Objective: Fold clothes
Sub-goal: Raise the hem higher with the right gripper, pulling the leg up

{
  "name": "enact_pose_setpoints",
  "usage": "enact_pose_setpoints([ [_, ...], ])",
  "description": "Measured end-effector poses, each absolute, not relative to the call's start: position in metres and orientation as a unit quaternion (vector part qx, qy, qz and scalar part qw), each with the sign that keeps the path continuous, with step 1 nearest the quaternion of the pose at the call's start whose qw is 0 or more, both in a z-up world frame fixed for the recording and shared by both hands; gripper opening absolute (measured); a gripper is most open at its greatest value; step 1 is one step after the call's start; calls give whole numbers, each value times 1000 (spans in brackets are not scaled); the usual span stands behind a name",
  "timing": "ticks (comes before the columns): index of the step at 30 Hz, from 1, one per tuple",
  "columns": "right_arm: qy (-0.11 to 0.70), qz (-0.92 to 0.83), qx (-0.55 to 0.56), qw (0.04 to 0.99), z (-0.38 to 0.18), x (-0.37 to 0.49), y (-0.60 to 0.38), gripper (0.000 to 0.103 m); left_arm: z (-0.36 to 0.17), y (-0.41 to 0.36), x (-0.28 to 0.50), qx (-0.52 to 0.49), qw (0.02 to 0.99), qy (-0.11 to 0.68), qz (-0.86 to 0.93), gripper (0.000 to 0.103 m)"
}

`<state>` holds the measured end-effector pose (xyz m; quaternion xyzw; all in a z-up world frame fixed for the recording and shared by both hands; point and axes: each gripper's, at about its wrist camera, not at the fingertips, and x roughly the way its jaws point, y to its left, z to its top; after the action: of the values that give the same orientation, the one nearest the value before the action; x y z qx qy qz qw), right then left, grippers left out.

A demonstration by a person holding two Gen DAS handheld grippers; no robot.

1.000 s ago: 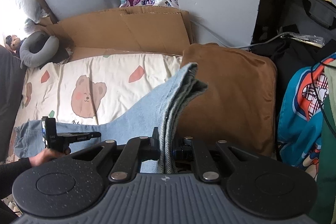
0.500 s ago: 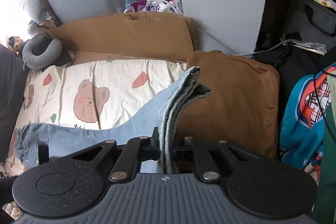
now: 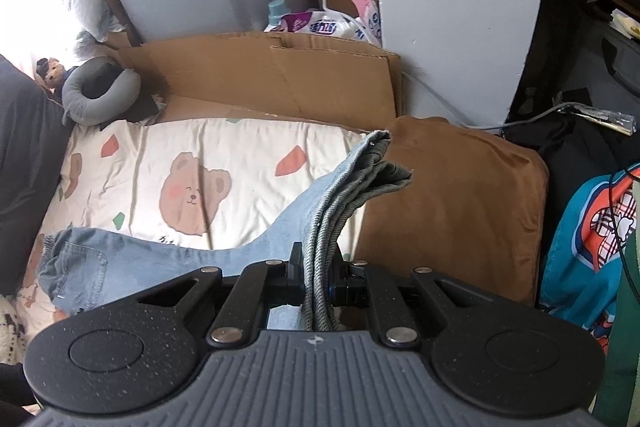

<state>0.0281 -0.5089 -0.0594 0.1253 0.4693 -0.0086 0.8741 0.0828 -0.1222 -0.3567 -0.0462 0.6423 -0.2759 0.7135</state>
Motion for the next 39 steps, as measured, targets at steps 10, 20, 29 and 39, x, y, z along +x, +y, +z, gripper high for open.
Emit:
enact_pose_setpoints([
  [10, 475, 20, 115, 872, -22, 44, -479, 9, -292, -67, 100, -17, 744, 629, -222, 70],
  [20, 480, 58, 107, 869, 23, 66, -443, 9, -249, 12, 109, -8, 742, 643, -188, 95],
  [29, 489, 86, 82, 864, 46, 86, -402, 9, -206, 98, 118, -34, 781, 612, -120, 98],
  [39, 519, 73, 48, 850, 55, 113, -342, 9, -216, 153, 121, -36, 806, 584, -90, 98],
])
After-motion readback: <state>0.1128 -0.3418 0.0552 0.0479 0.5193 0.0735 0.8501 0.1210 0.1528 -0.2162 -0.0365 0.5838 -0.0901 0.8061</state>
